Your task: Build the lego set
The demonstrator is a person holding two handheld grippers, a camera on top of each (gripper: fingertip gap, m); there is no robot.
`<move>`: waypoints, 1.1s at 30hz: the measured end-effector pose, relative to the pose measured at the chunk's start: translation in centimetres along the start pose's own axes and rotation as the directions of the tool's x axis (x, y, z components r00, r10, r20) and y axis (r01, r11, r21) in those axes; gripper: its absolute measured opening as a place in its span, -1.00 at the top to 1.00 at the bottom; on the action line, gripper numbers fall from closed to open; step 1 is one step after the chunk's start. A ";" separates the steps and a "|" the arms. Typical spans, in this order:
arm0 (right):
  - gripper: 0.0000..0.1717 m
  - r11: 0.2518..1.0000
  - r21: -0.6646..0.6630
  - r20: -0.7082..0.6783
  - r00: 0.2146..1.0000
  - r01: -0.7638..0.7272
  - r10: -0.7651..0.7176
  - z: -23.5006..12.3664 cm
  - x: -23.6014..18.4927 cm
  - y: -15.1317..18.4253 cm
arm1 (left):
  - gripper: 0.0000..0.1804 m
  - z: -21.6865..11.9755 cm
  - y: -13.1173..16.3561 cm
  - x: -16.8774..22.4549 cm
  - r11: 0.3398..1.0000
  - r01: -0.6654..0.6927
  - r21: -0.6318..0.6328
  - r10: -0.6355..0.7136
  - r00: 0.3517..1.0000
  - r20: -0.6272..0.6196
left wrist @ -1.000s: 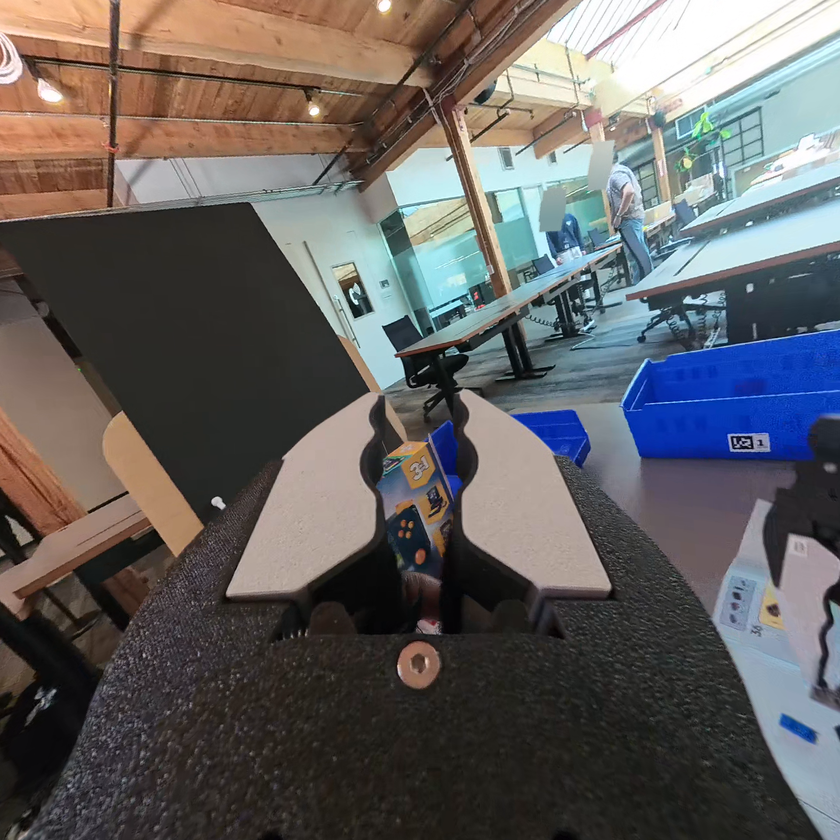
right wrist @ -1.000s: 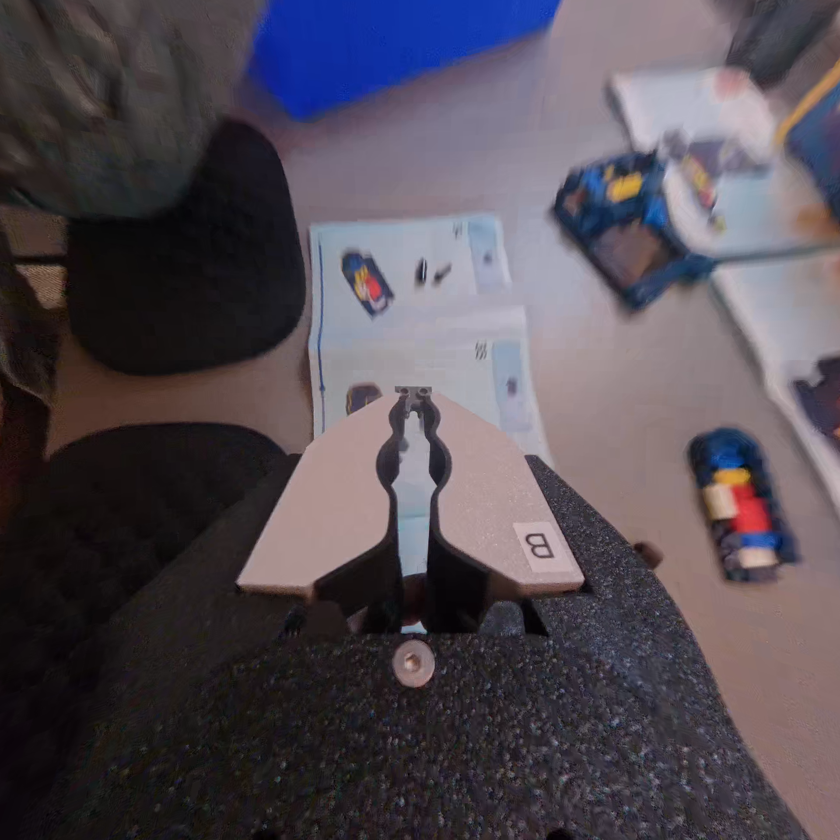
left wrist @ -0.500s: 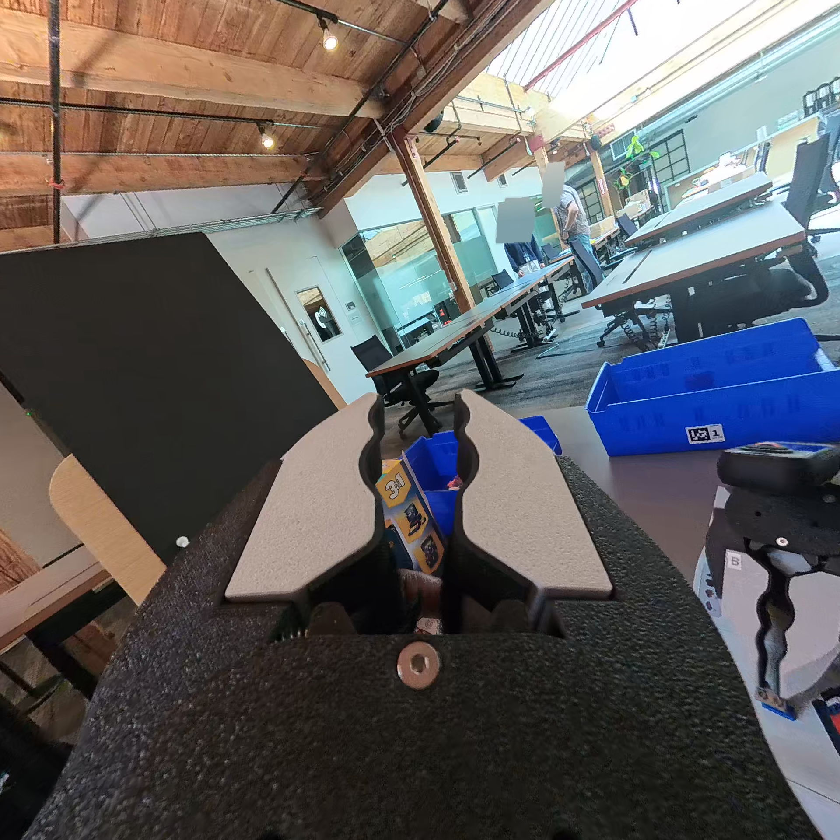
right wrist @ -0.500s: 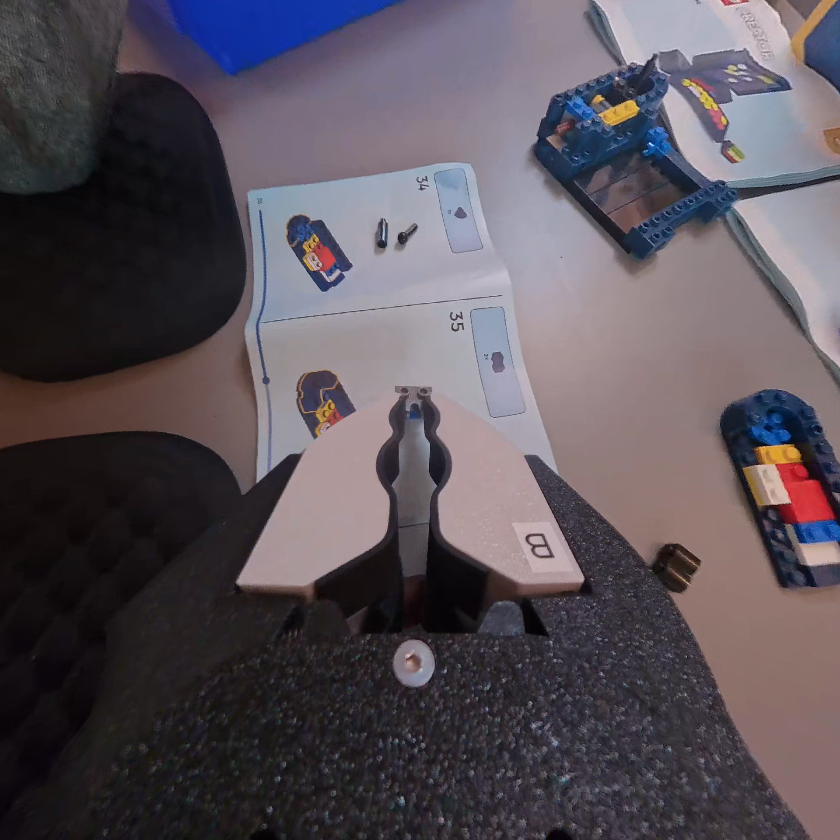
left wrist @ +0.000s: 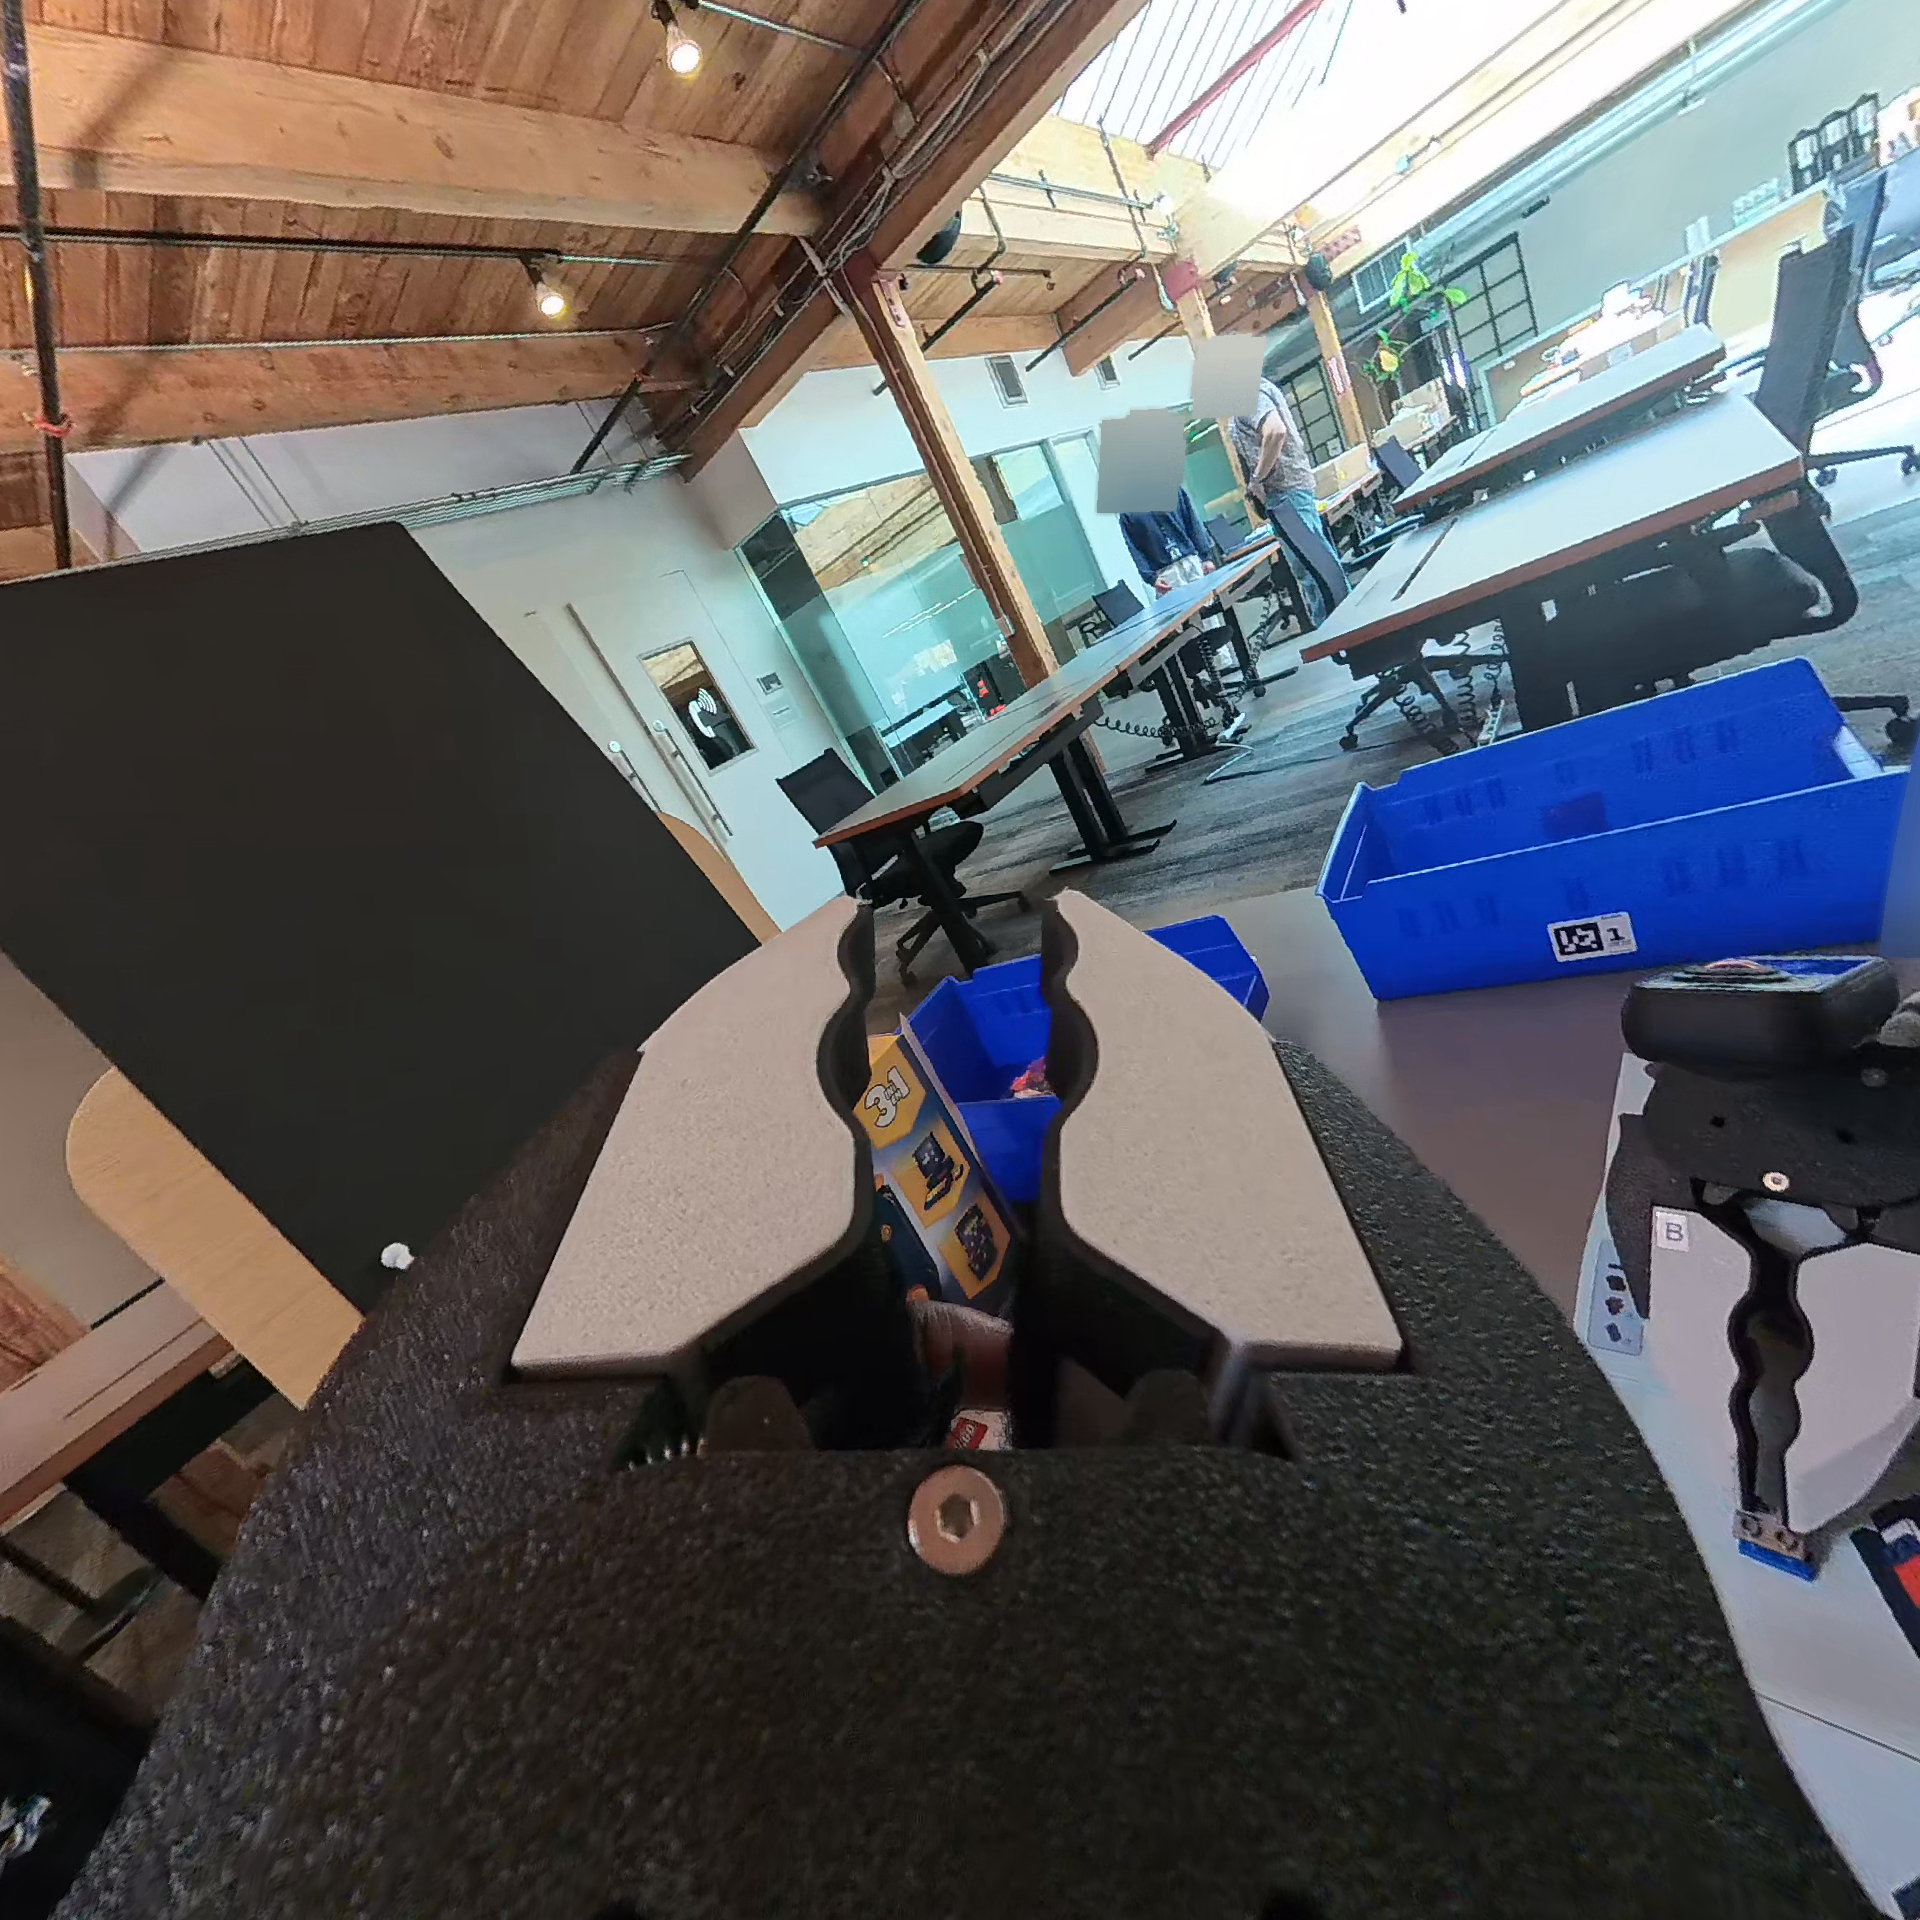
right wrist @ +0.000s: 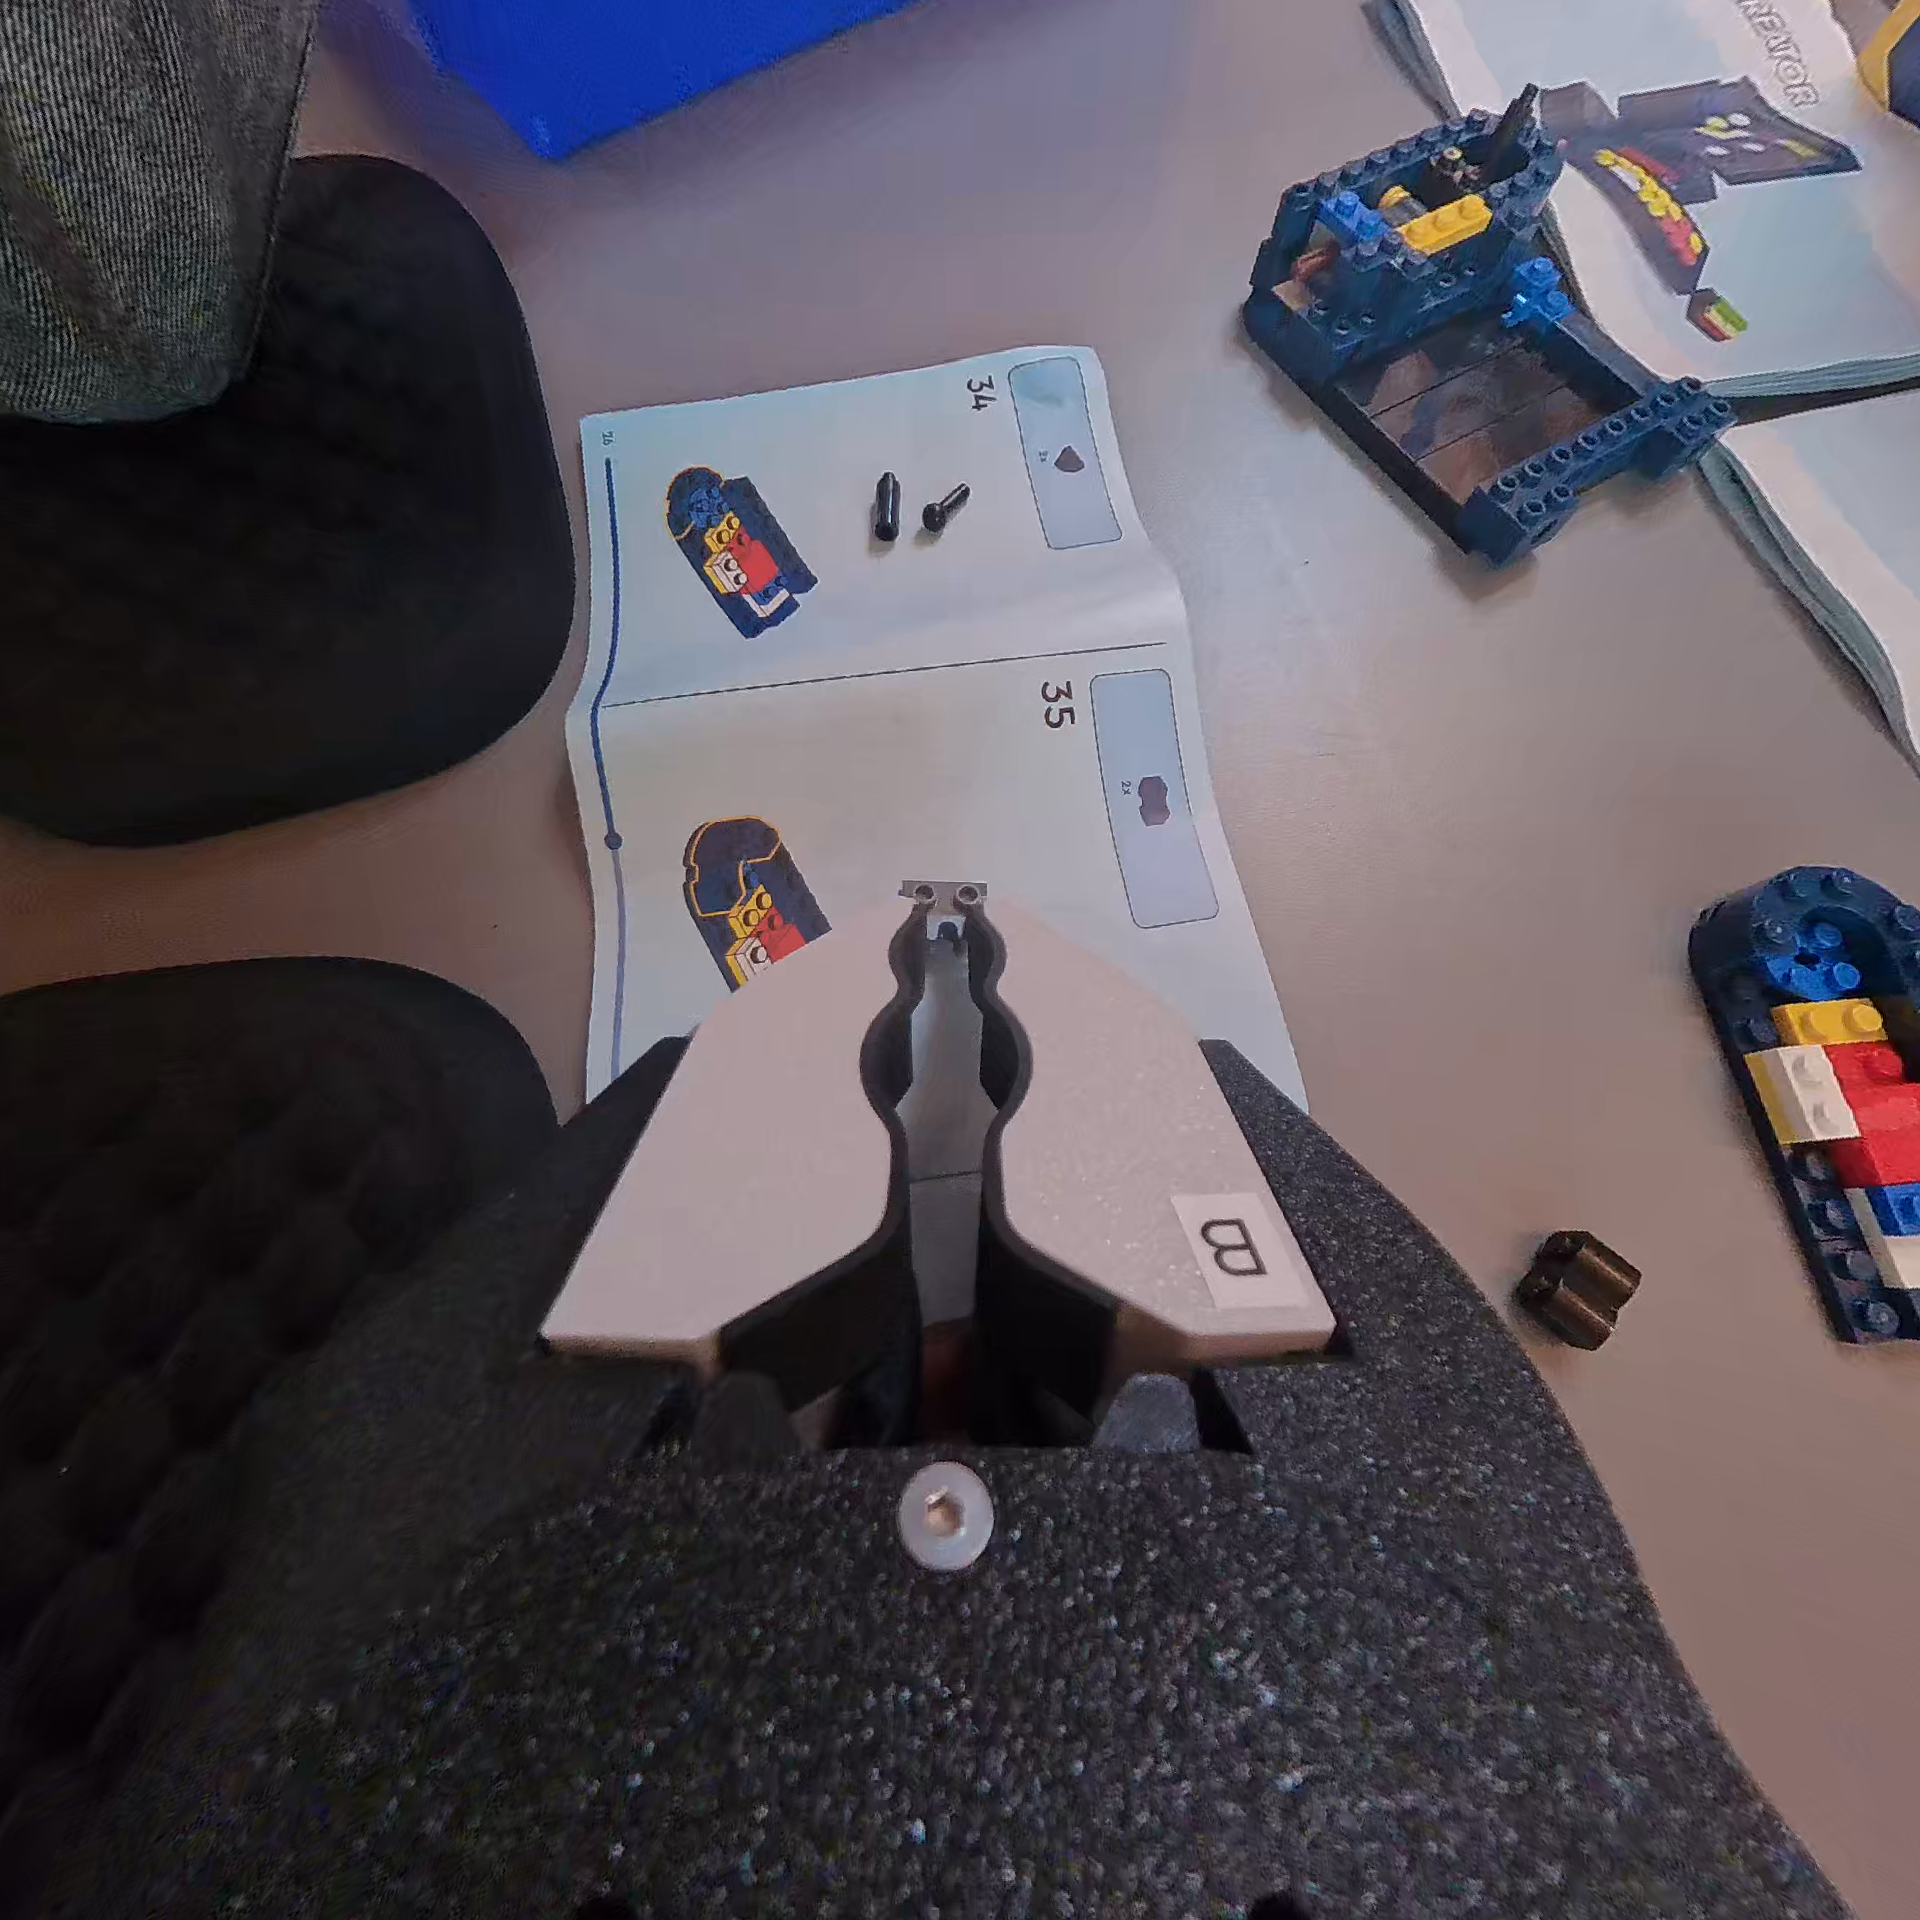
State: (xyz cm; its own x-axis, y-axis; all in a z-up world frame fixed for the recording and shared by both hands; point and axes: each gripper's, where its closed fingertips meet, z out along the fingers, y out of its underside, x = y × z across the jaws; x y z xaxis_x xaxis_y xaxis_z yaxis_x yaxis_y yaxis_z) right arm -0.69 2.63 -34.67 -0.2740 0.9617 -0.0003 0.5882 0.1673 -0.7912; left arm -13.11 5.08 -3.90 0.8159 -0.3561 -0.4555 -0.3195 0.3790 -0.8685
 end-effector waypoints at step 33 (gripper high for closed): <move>0.92 0.998 -0.031 -0.035 0.998 0.051 -0.053 0.3 -0.2 0.3 | 0.96 -0.9 18.8 23.7 0.767 -0.186 -0.614 -0.272 0.772 -0.574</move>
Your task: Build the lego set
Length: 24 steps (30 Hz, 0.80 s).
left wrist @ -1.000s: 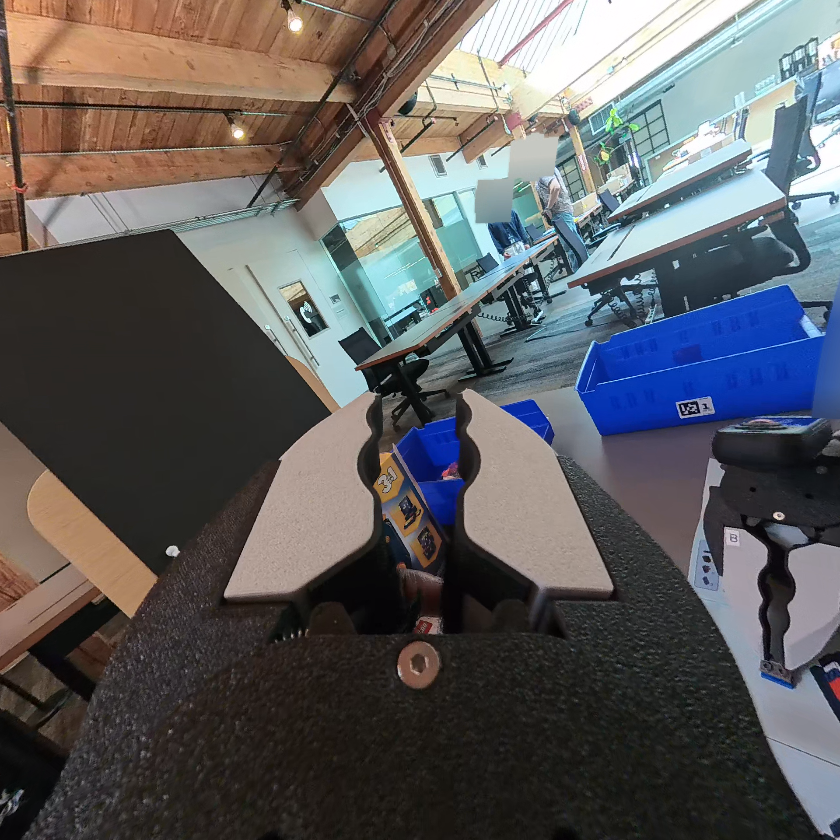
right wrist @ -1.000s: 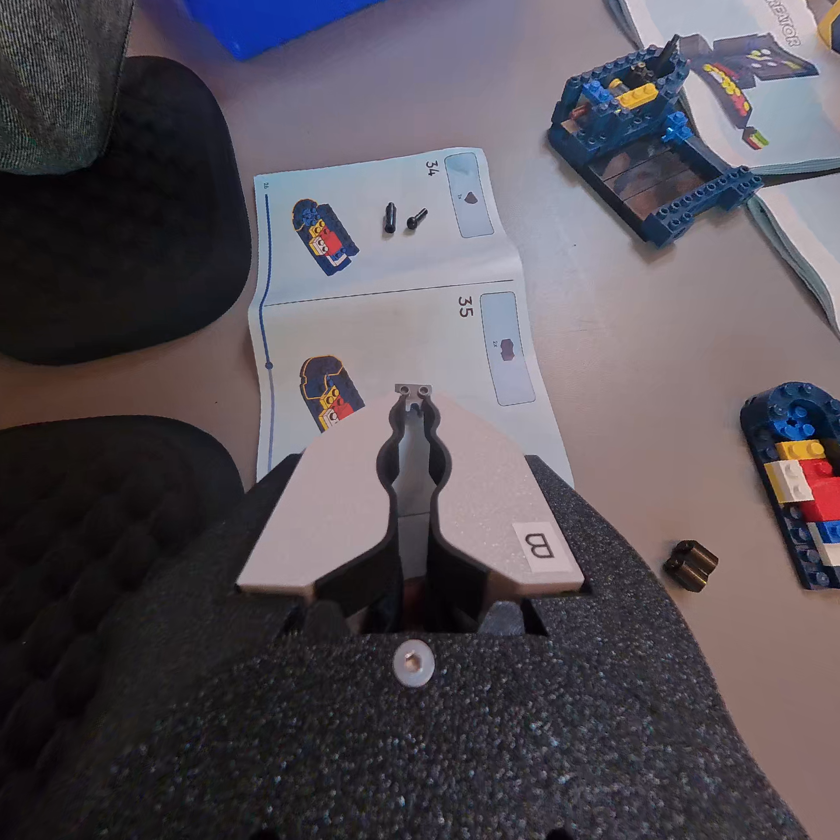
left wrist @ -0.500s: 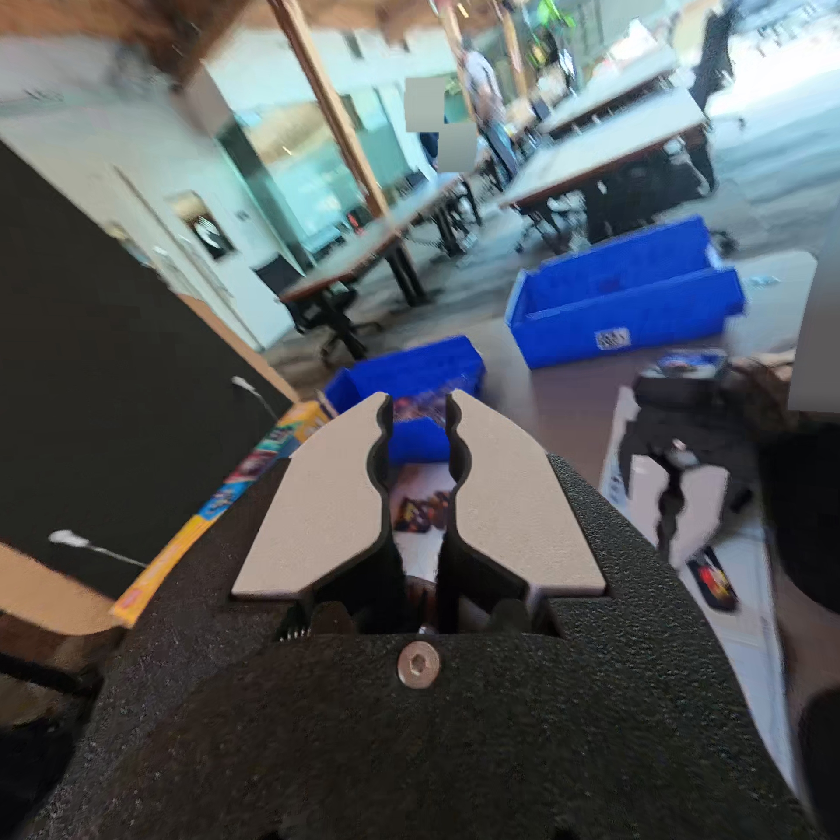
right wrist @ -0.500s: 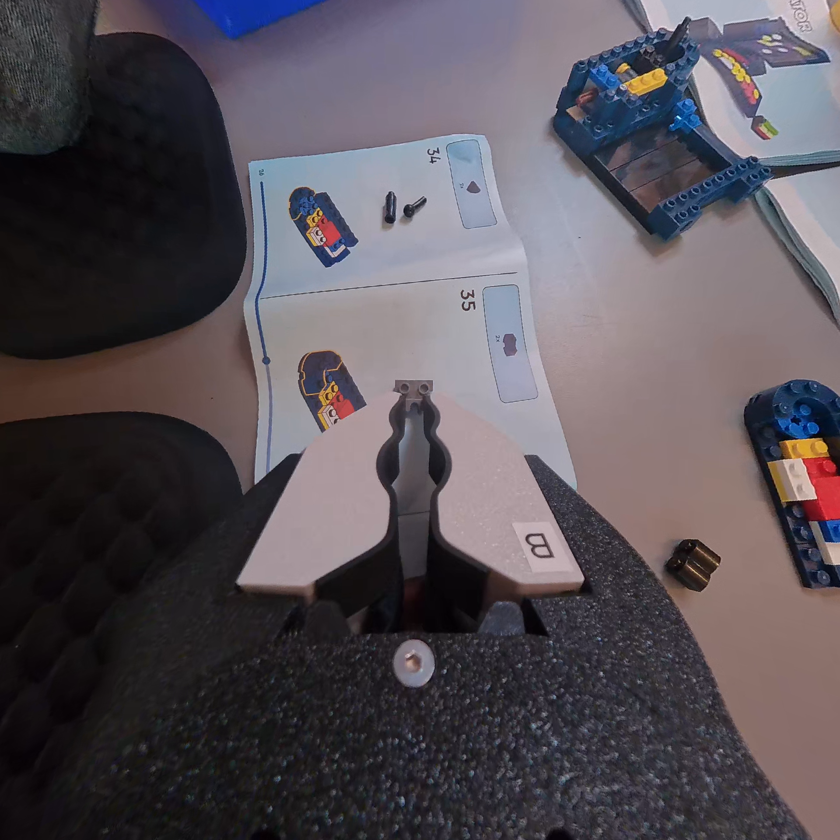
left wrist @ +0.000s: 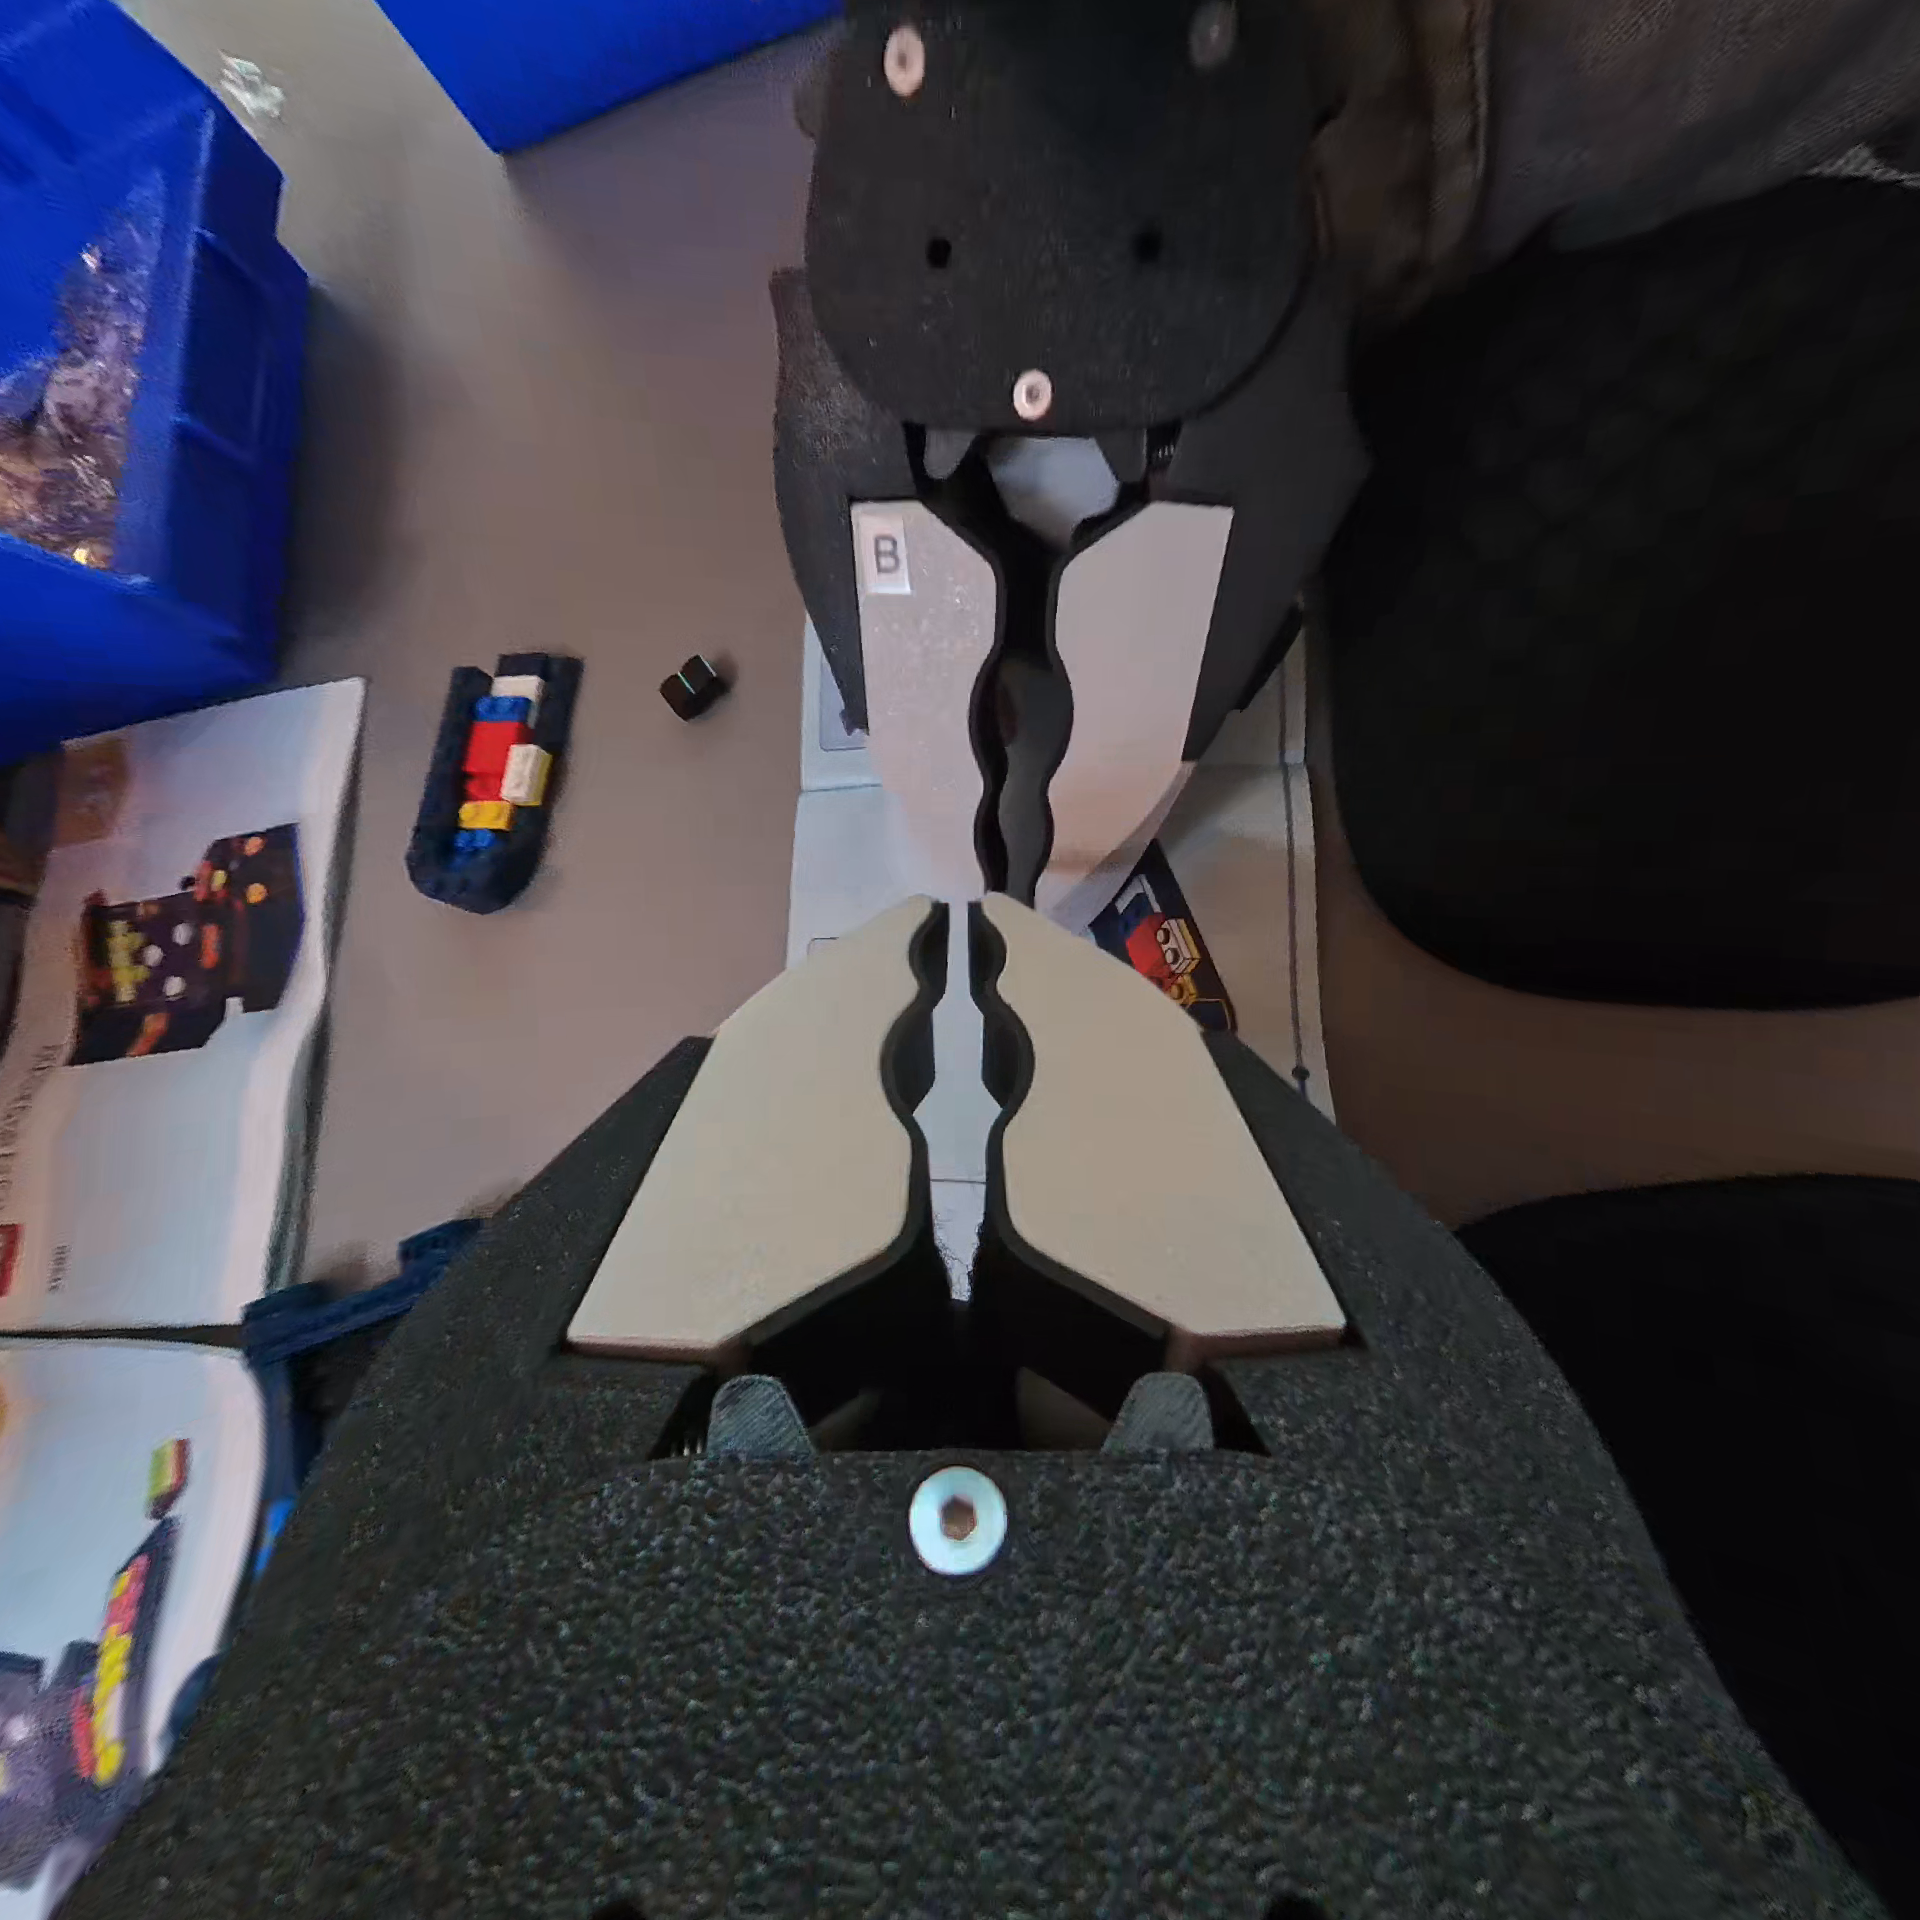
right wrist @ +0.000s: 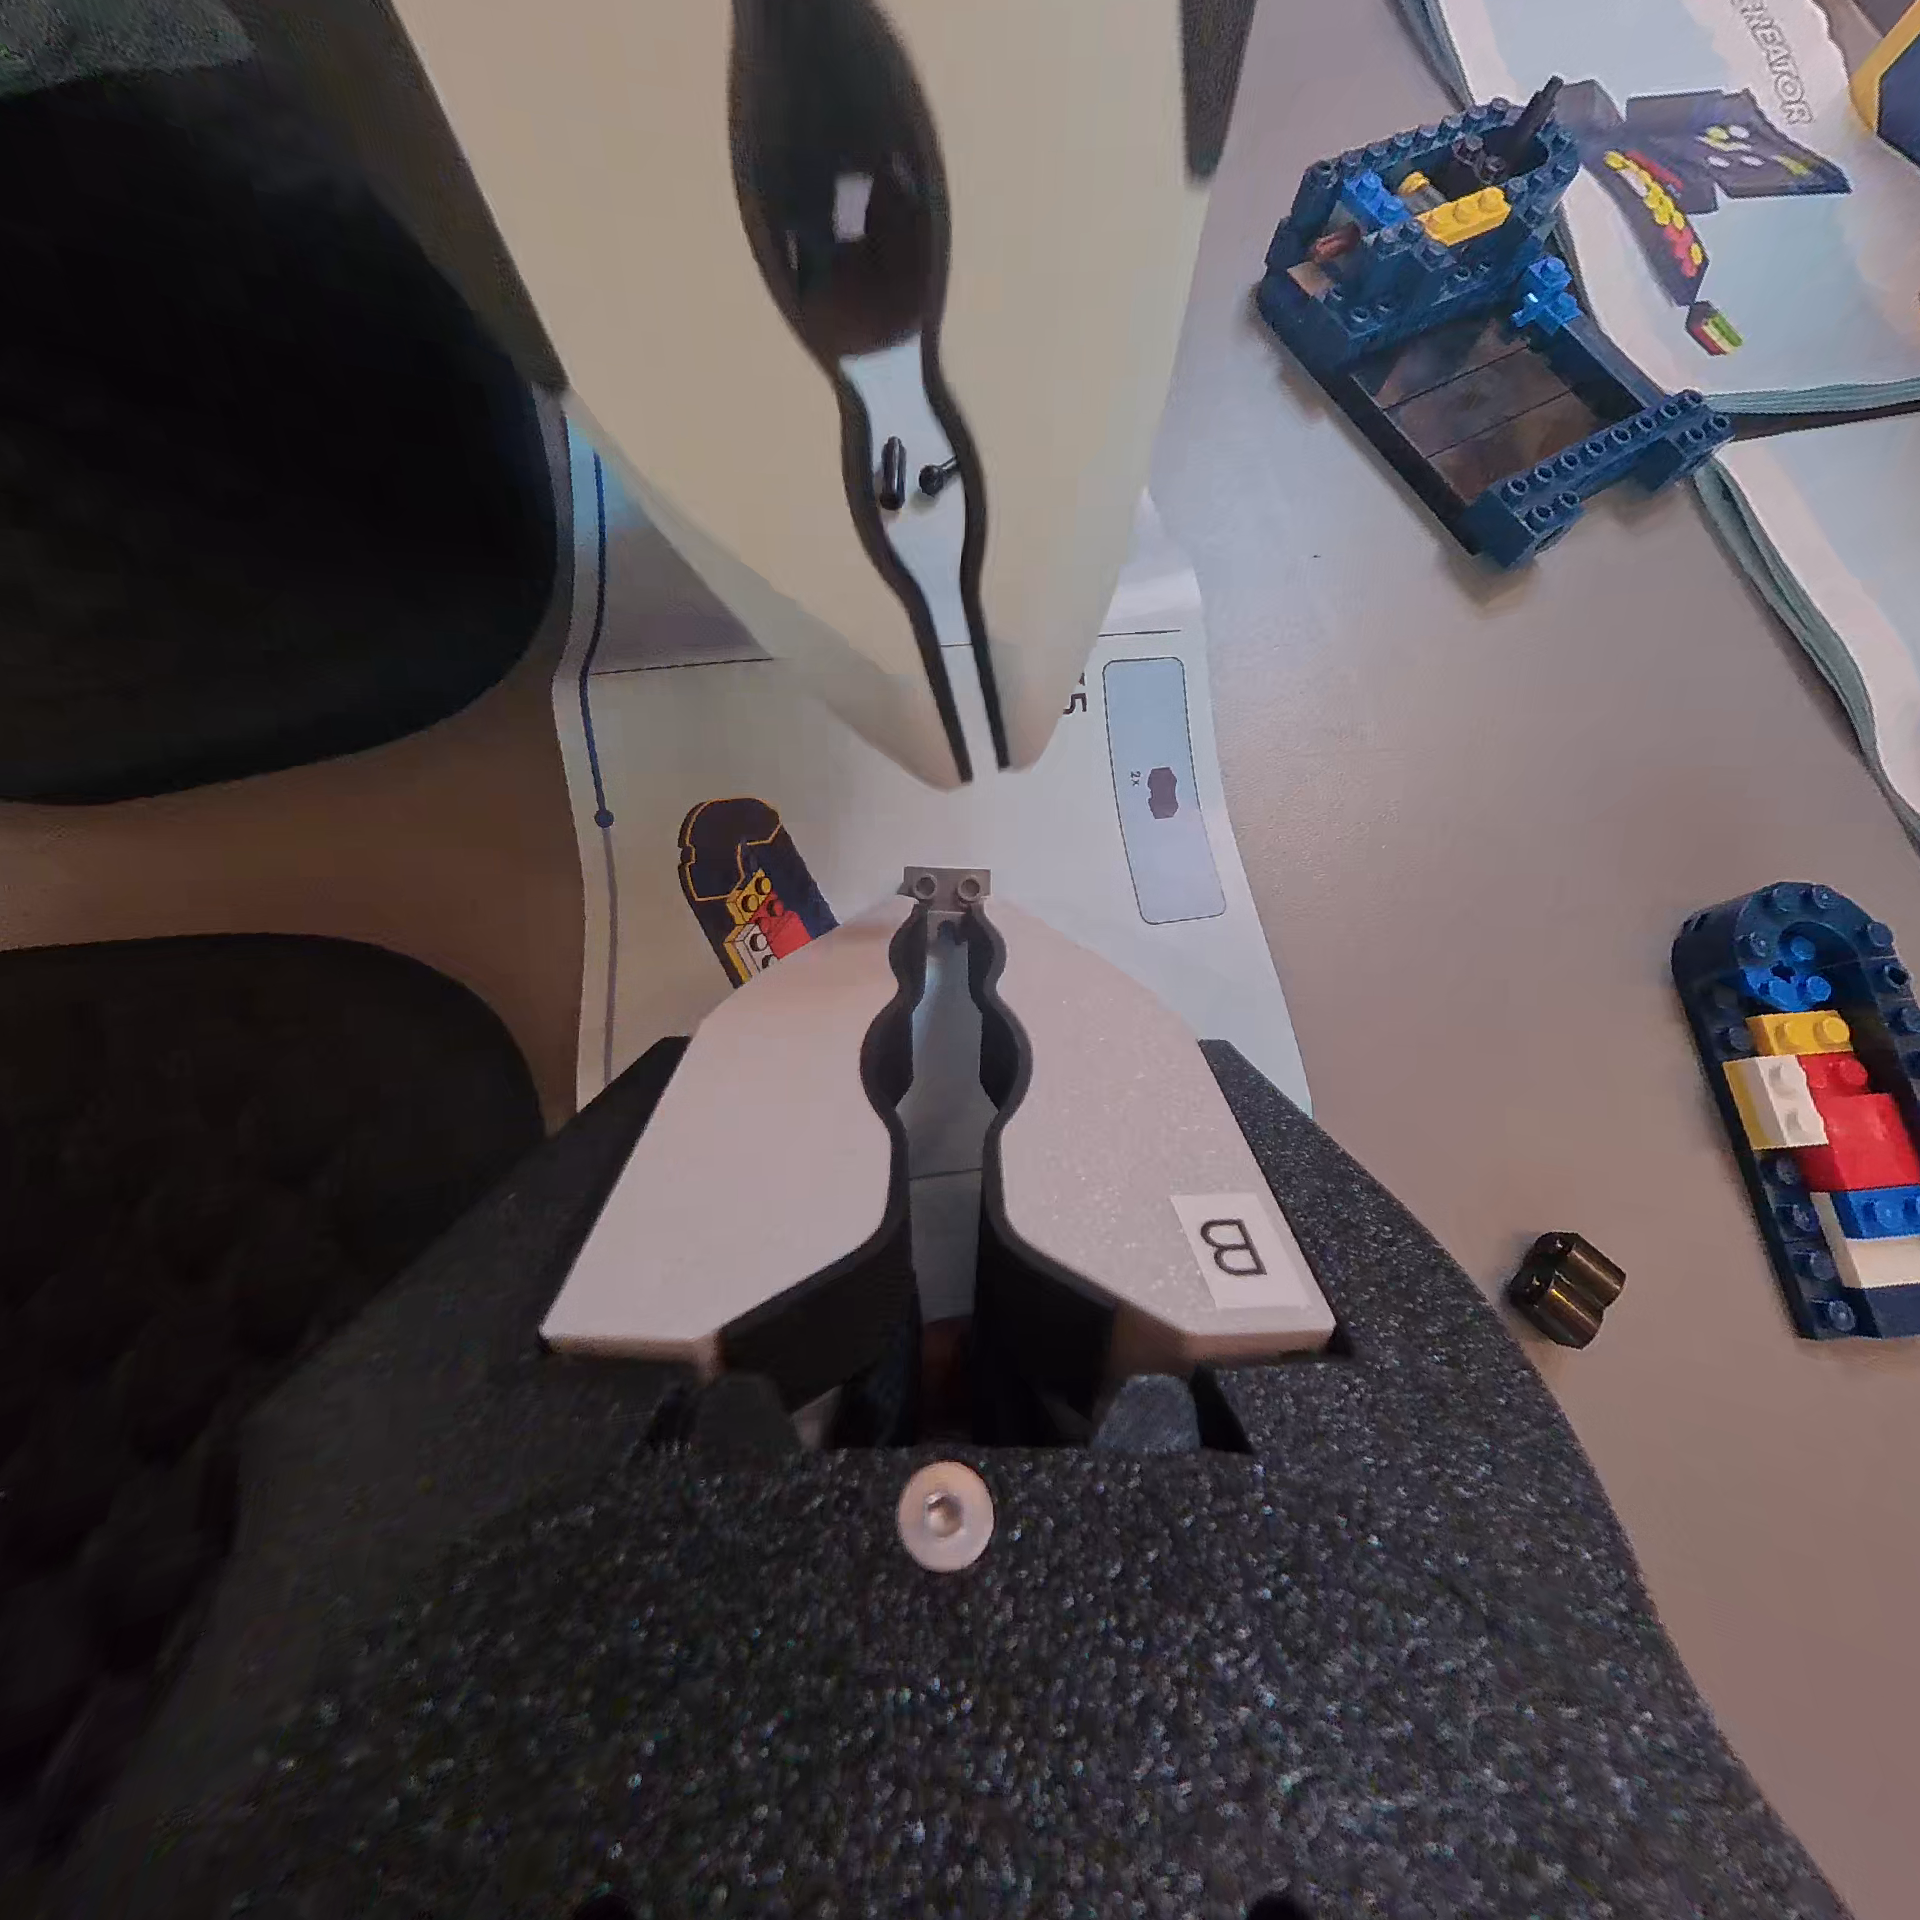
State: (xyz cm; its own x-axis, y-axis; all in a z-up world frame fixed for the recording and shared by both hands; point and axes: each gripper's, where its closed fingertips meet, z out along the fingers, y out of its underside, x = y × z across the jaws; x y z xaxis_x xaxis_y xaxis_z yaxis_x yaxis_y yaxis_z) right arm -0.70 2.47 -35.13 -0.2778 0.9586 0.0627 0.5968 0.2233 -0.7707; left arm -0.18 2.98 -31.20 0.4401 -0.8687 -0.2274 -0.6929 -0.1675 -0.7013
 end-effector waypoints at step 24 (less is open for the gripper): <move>0.92 1.000 -0.004 -0.003 1.000 0.003 -0.003 0.0 0.0 0.1 | 1.00 2.6 3.1 1.2 0.999 -0.002 -0.052 0.000 1.000 -0.028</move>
State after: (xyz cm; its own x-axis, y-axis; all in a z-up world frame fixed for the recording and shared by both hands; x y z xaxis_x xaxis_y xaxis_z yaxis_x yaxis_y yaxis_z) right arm -0.68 2.49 -35.19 -0.2772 0.9585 0.0671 0.5986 0.2269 -0.7682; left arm -0.33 2.59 -35.39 0.4240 -0.8813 -0.2088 -0.7222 -0.1899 -0.6651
